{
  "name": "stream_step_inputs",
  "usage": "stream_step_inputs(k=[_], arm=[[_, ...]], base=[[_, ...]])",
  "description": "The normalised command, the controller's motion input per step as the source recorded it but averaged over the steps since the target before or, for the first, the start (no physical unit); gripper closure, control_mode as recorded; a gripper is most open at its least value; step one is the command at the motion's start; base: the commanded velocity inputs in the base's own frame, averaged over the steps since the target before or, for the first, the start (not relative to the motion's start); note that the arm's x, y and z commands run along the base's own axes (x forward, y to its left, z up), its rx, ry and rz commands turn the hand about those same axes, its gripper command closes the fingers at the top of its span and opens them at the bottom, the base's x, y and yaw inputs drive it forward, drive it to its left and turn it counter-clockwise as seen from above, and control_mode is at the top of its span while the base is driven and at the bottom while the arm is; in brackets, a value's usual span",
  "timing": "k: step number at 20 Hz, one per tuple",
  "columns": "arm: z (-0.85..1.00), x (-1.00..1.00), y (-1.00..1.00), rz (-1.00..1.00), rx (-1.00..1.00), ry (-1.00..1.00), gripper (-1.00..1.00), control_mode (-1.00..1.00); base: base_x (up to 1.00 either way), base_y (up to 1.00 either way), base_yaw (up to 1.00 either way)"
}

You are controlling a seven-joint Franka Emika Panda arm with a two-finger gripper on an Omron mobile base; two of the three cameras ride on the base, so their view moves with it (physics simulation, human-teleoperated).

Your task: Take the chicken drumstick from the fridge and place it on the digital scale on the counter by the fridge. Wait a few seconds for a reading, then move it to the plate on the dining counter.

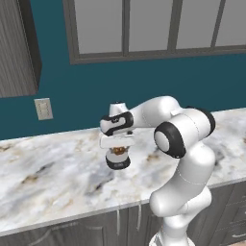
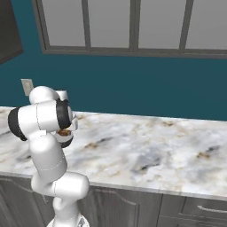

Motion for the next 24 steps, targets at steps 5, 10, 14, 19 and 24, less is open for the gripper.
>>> stream_step_inputs(k=[5, 10, 14, 19, 24], arm=[[0.0, 0.08, 0.15, 0.0, 0.0, 0.0, 1.0, -1.0], [0.0, 0.0, 0.09, 0.0, 0.0, 0.0, 1.0, -1.0], [0.0, 0.03, 0.01, 0.0, 0.0, 0.0, 1.0, -1.0], [-0.01, 0.16, 0.0, 0.0, 0.0, -0.02, 1.0, -1.0], [0.0, 0.0, 0.0, 0.0, 0.0, 0.0, 1.0, -1.0]], base=[[0.0, 0.0, 0.0], [0.0, 0.0, 0.0], [0.0, 0.0, 0.0], [0.0, 0.0, 0.0], [0.0, 0.0, 0.0]])
